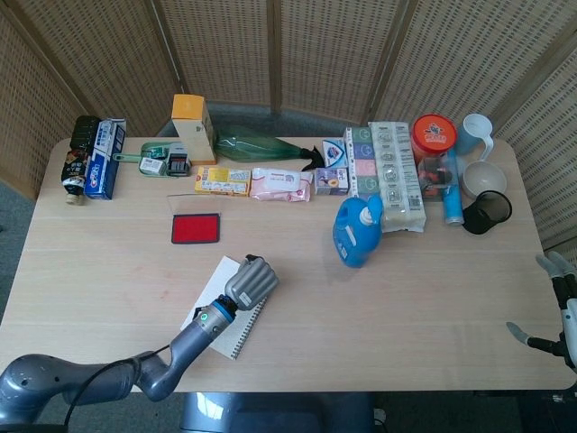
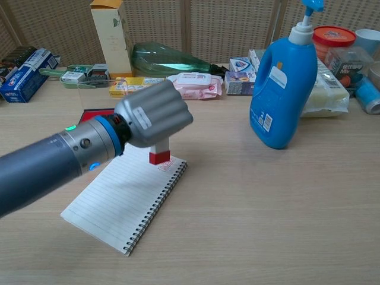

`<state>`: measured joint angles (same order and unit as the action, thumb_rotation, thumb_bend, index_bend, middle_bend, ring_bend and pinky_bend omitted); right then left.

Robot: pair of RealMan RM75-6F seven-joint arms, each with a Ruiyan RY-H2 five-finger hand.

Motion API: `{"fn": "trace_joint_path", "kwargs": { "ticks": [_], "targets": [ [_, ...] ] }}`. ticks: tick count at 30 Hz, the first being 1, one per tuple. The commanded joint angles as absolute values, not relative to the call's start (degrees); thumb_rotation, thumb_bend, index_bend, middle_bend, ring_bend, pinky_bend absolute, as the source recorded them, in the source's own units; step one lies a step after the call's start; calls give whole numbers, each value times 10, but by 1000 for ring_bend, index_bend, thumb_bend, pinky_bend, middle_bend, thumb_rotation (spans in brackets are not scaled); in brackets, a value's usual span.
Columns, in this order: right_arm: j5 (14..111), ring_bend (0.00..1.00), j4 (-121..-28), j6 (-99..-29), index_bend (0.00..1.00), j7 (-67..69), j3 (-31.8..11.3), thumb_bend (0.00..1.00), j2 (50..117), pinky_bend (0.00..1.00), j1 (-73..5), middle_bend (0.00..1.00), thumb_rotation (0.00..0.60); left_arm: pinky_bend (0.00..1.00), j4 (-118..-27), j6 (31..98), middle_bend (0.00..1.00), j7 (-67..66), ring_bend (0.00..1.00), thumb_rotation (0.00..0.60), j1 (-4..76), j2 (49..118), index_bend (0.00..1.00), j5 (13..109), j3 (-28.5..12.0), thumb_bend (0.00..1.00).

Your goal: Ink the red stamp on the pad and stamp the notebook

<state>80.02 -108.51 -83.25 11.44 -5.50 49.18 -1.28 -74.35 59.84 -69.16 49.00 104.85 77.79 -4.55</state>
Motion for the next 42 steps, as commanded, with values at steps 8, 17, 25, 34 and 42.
{"fn": "trace_joint_path", "kwargs": {
  "ticks": [8,17,25,34,42],
  "targets": [
    [808,0,-1089,-832,0,113,-52,159,492,0,-13,0,600,1000,-871,640,1000,-744,1000,600,472,913,716,761,-68,354],
    [825,0,-1094,-840,0,110,-45,160,491,0,-9,0,600,1000,-834,646,1000,-715,1000,600,425,876,716,759,-8,355],
    [826,0,-1096,-836,0,103,-42,160,493,0,-11,0,600,1000,-781,646,1000,-677,1000,600,398,870,716,770,22,355],
    [829,0,-1097,-834,0,103,-40,159,492,0,-12,0,600,1000,-726,627,1000,-666,1000,600,376,885,715,775,49,355],
    [828,0,-1097,-833,0,104,-39,160,491,0,-13,0,600,1000,-699,618,1000,-658,1000,600,369,896,716,777,47,355]
  ]
}}
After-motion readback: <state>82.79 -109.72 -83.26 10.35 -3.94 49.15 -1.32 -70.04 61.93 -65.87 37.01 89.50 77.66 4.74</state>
